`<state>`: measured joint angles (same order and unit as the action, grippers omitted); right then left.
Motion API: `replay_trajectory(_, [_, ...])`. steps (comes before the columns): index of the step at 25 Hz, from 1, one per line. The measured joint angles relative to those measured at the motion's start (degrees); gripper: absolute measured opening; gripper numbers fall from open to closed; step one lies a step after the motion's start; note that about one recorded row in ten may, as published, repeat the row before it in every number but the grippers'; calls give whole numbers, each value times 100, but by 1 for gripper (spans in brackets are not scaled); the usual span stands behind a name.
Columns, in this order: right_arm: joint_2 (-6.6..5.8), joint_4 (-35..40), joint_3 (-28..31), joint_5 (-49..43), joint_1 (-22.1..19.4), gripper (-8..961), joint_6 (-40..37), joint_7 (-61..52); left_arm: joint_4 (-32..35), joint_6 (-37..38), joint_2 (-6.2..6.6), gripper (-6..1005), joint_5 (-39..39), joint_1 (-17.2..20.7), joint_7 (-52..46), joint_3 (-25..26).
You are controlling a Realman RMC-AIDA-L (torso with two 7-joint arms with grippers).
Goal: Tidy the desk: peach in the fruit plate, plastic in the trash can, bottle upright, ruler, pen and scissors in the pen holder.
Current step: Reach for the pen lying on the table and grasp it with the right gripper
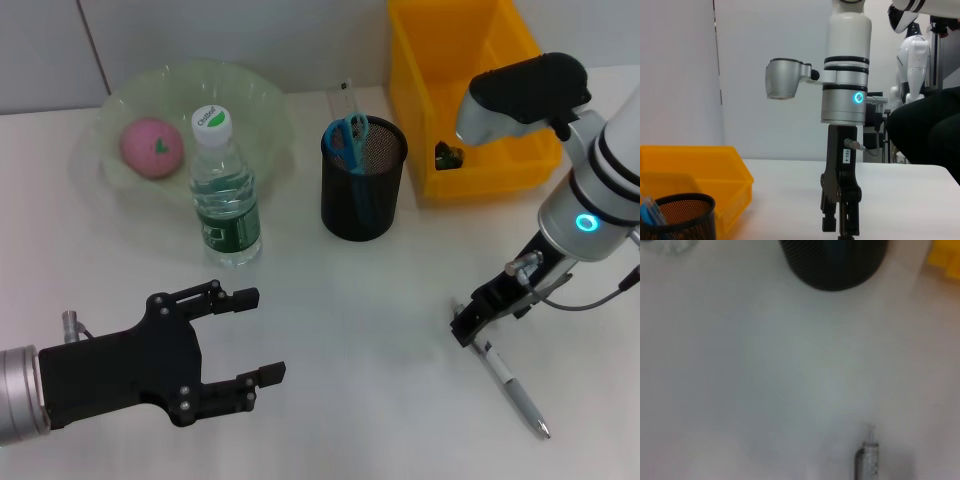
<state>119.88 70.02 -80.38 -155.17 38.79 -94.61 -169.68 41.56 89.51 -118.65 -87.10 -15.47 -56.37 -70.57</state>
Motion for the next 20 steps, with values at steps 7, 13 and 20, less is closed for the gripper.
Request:
replay_trajectory(7, [0, -110, 12, -9, 50, 762, 2, -2, 0, -3, 0, 765, 0, 0, 13, -9])
replay_trajectory(13, [-1, -185, 52, -115, 69, 759, 4, -3, -48, -4, 0, 765, 0, -11, 58, -9])
replay_trajectory(20, [-1, -378, 55, -186, 204, 755, 15, -3, -51, -2, 0, 765, 0, -16, 65, -9])
